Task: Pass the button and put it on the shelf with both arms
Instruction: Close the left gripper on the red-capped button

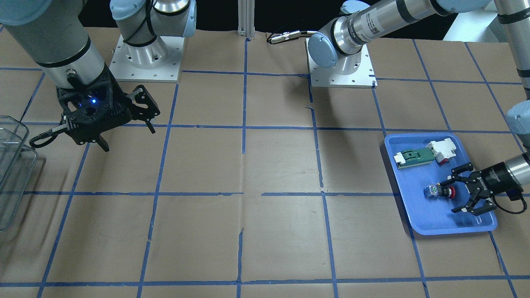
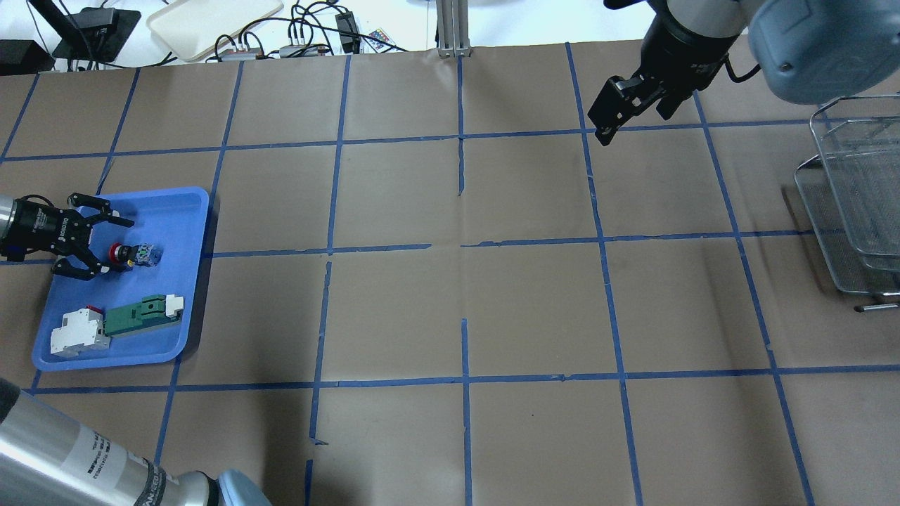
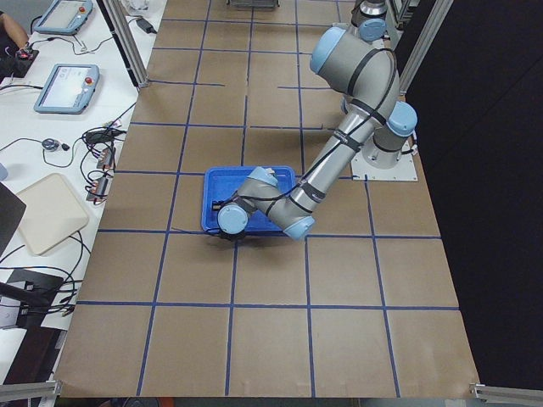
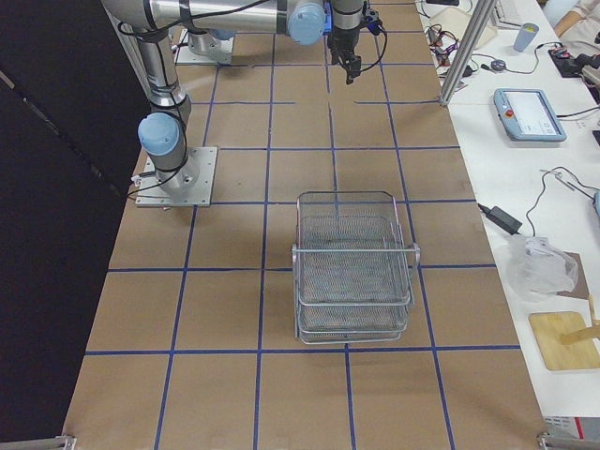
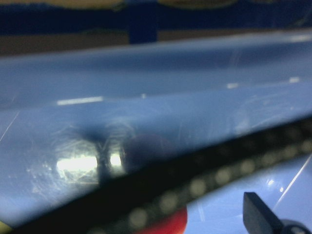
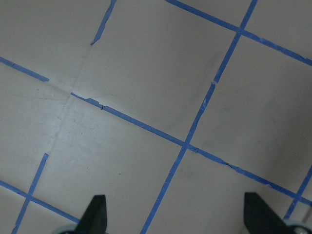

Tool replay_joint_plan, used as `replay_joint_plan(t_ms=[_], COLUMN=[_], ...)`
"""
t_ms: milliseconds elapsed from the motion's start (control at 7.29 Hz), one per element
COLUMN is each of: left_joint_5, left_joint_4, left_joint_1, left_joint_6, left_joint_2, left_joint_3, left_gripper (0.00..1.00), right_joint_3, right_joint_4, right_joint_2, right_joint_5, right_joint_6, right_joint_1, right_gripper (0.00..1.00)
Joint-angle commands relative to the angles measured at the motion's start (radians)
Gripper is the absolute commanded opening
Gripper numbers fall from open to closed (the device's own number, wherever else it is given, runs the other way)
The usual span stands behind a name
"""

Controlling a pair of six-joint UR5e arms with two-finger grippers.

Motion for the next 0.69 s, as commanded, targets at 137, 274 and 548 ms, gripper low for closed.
replay_joint_plan(t_ms=[137,274,548], left_joint_5=[0.004,0.004,0.002], left_joint_4=[-0.014,-0.016,-0.147], left_joint_1=[0.002,0.003,0.0], left_joint_6=[0.0,0.0,-0.011], left_joint_2=[0.005,0.008,0.034], left_joint_3=[0.0,0.0,0.028], left_gripper=[0.07,0.0,0.0], right_joint_3=[0.0,0.002,0.0], right_joint_4=[0.001,0.001,-0.002], right_joint_2=[-0.001,0.0,0.0], right_joint_5=[-0.004,-0.004,-0.002], right_joint_6=[0.005,0.003,0.005], right_joint_1=[0.0,0.0,0.0], right_gripper=[1.0,1.0,1.0])
